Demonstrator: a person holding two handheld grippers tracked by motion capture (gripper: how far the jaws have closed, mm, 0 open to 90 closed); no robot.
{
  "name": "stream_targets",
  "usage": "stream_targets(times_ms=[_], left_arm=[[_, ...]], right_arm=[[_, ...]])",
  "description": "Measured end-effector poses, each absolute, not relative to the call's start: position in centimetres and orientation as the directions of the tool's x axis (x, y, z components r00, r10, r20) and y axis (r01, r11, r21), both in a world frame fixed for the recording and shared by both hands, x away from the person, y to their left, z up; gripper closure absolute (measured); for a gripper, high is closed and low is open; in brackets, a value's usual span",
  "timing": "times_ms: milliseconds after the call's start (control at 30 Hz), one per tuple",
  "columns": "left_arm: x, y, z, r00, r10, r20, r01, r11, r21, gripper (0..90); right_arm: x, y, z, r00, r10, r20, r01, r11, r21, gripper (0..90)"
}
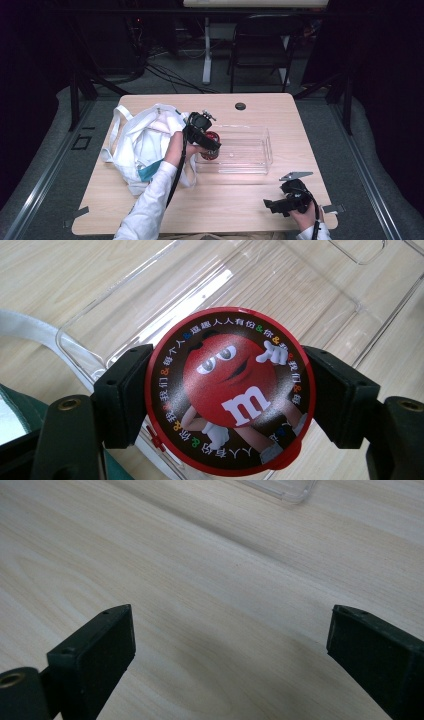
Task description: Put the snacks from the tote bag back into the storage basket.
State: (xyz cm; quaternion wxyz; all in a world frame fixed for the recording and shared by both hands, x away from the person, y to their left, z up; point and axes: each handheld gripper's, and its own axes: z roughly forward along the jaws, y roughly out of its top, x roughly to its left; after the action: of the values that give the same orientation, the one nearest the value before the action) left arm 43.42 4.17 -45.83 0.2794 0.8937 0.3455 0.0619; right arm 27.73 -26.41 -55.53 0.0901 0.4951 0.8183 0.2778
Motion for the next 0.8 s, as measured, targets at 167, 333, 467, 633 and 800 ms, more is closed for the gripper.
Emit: stream_targets(times_ms=[167,333,467,633,800], left_arm=[[43.3,4.3,-46.4,0.752,0.654,-0.082,0.587,-0.608,0.534,26.4],[43.2,4.3,-47.0,0.752,0.654,-0.083,0.590,-0.612,0.526,26.4],[43.1,4.3,-47.3,0.751,0.655,-0.084,0.593,-0.613,0.522,26.4],[43.0,4.3,-47.6,0.750,0.655,-0.086,0.594,-0.612,0.523,26.4],[42.9,4.3,-48.2,0.755,0.651,-0.077,0.593,-0.627,0.505,26.4]], right_arm=[[27.7,-26.4,-55.6,-0.496,0.858,0.132,0.758,0.353,0.549,5.1],[27.8,-26.4,-55.6,-0.496,0.858,0.132,0.759,0.355,0.545,5.1],[27.7,-26.4,-55.6,-0.502,0.855,0.129,0.759,0.363,0.541,5.1],[27.7,-26.5,-55.6,-0.501,0.858,0.113,0.758,0.372,0.536,5.2],[27.6,-26.4,-55.6,-0.500,0.857,0.126,0.761,0.366,0.536,5.2]])
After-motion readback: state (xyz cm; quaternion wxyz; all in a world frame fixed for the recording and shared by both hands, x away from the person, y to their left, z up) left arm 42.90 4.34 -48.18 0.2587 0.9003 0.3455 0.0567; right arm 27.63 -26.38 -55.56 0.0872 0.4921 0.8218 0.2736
